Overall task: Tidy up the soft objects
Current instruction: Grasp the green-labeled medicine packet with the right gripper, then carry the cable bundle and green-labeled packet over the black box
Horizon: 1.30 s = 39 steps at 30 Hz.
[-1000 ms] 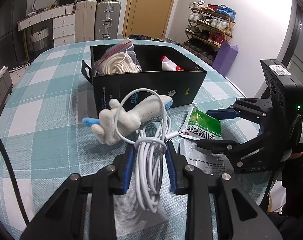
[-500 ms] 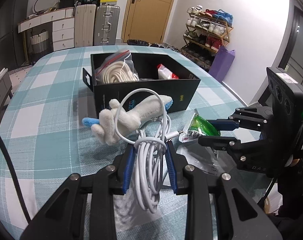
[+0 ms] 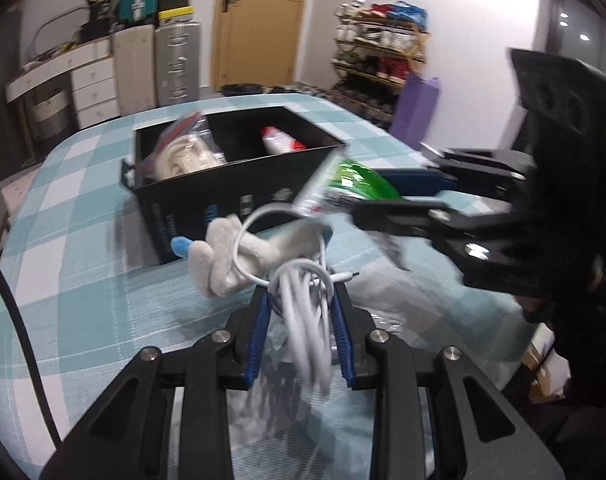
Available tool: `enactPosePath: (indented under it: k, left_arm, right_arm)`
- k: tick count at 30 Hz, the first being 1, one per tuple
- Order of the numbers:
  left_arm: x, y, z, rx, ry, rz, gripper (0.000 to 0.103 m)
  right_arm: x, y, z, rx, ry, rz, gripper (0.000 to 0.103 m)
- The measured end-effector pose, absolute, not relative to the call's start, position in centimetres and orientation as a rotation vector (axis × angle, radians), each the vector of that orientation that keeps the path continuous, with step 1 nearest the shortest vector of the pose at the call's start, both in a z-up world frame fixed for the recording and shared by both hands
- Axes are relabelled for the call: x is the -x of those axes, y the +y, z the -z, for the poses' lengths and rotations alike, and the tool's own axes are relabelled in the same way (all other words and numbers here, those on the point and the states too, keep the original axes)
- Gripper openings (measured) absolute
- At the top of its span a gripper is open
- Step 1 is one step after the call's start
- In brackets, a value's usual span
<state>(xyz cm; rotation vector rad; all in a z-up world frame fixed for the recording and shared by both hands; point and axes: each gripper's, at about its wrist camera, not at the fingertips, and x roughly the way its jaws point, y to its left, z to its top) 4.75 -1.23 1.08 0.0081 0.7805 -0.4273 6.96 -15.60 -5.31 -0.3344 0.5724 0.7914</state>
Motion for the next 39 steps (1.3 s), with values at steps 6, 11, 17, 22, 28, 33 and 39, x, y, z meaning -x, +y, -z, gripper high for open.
enactPosePath:
  k: [6,11,17,22,28,33,39]
  left_arm:
    - [-4.5,-1.4,-1.8,-0.006,0.755,0.424,0.028]
    - [-4.7,-0.1,-2.1,0.037,0.740,0.391,0.028]
    - [-4.2,0.2,-3.6,0.077,0.684,0.441,0.028]
    - [-3.8,0.0,-4.9,0.070,0.644,0.447,0.028]
    - [-4.2,0.8,-6.1,0.083,0.619,0.444,0.028]
    - [-5.2,1.4,-6.8,0.080,0.607,0.422,0.028]
    - [-7.2,2.3,-7.0,0.091,0.592,0.373,0.028]
  right_arm:
    - [-7.3,-15.4,4.9,0.330,0.562,-0.779,0.027]
    - [-6.8,-16.7,4.5,0.315,0.556,-0.771,0.027]
    - [-6.6,-15.6,4.6,0.355,0.553,-0.783,0.027]
    - [-7.0,-14.9,3.8,0.354,0.529,-0.779,0.027]
    - [-7.6,-14.9,2.6,0.344,0.504,-0.762,0.027]
    - [-8.4,-15.0,1.7,0.332,0.492,-0.749,0.027]
    - [-9.8,-15.2,1.5,0.305,0.490,-0.737,0.027]
